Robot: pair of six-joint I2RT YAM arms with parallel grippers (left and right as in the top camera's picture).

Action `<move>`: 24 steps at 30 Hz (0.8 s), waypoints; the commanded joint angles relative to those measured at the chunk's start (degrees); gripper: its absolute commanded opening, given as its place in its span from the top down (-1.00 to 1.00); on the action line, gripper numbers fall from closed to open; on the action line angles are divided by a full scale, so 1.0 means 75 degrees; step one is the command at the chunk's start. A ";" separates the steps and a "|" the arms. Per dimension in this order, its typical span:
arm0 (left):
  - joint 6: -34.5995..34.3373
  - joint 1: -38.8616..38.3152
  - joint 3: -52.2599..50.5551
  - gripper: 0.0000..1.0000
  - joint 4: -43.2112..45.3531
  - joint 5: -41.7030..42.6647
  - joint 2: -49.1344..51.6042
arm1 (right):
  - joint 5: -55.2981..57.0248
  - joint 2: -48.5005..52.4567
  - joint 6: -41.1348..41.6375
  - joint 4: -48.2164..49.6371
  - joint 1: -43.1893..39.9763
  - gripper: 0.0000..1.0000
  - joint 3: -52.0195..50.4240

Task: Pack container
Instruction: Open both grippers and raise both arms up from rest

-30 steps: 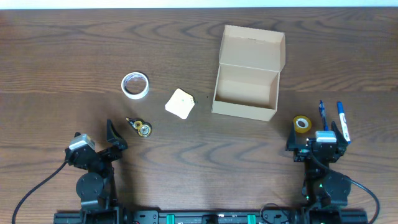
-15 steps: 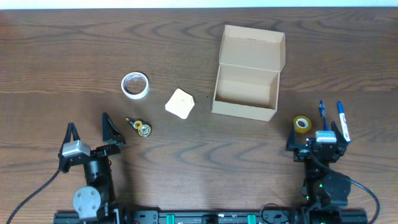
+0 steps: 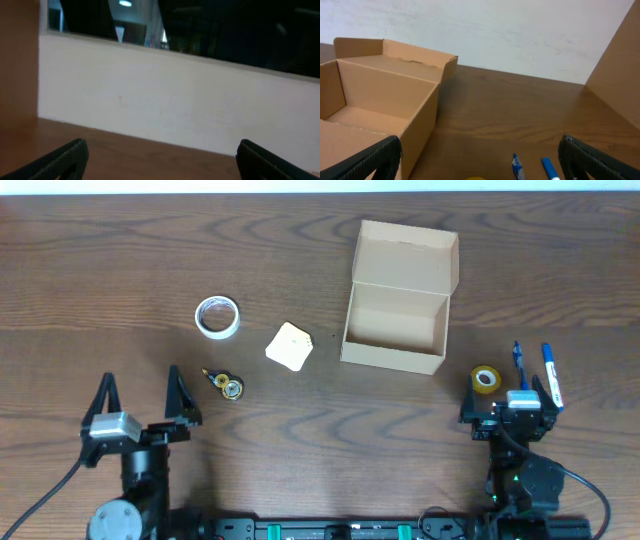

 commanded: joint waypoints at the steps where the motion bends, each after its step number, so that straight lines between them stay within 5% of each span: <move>1: 0.0463 -0.0020 0.0723 -0.91 -0.0615 0.0128 -0.0038 | -0.0058 -0.0003 -0.0055 -0.0041 -0.0035 -0.99 -0.0012; 11: 0.0466 -0.0020 0.2582 -0.91 -0.3908 -0.0105 -0.0017 | -0.0061 -0.0003 0.0752 0.0446 -0.0035 -0.99 -0.0012; 16: -0.0064 -0.0020 0.2710 -0.91 -0.3987 -0.0073 0.0341 | -0.0644 -0.0003 0.2830 0.0982 -0.0035 -0.99 -0.0012; 24: -0.0137 -0.0020 0.3485 -0.91 -0.3920 0.0906 0.1198 | -0.3383 -0.0003 0.3599 0.2244 -0.0035 -0.98 -0.0009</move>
